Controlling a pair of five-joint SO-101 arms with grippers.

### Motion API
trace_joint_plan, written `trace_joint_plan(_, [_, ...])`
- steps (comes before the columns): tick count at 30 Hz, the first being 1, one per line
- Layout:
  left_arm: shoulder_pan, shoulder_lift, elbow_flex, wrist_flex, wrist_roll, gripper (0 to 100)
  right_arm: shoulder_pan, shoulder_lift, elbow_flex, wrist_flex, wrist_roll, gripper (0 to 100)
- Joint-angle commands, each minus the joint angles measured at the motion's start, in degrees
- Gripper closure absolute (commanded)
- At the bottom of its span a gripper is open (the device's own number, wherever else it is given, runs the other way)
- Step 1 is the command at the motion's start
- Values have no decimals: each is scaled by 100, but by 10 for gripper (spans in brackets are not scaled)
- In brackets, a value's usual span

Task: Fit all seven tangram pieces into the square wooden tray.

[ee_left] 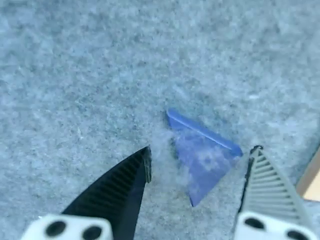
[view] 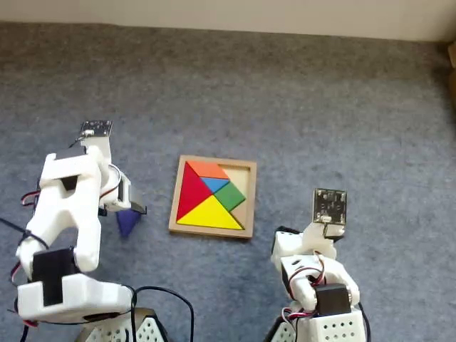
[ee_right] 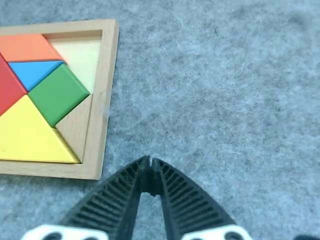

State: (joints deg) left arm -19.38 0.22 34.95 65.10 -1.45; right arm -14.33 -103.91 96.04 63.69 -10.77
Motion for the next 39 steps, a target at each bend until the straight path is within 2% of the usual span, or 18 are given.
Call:
trace_joint_plan(1, [-84, 198, -374, -35, 70, 704, 75, -66, 664, -180, 79, 994])
trace_joint_plan(10, [-75, 321, -444, -18, 70, 705, 75, -66, 664, -180, 79, 994])
trace_joint_plan(17, [189, 338, -435, -35, 70, 706, 84, -66, 664, -180, 79, 994])
trace_joint_plan(23, [198, 347, -426, -53, 343, 706, 84, -66, 664, -180, 79, 994])
trace_joint_plan(29, [198, 347, -418, -167, 316, 776, 84, -66, 664, -180, 79, 994])
trace_joint_plan(39, [207, 347, -418, -176, 316, 787, 84, -66, 664, -180, 79, 994])
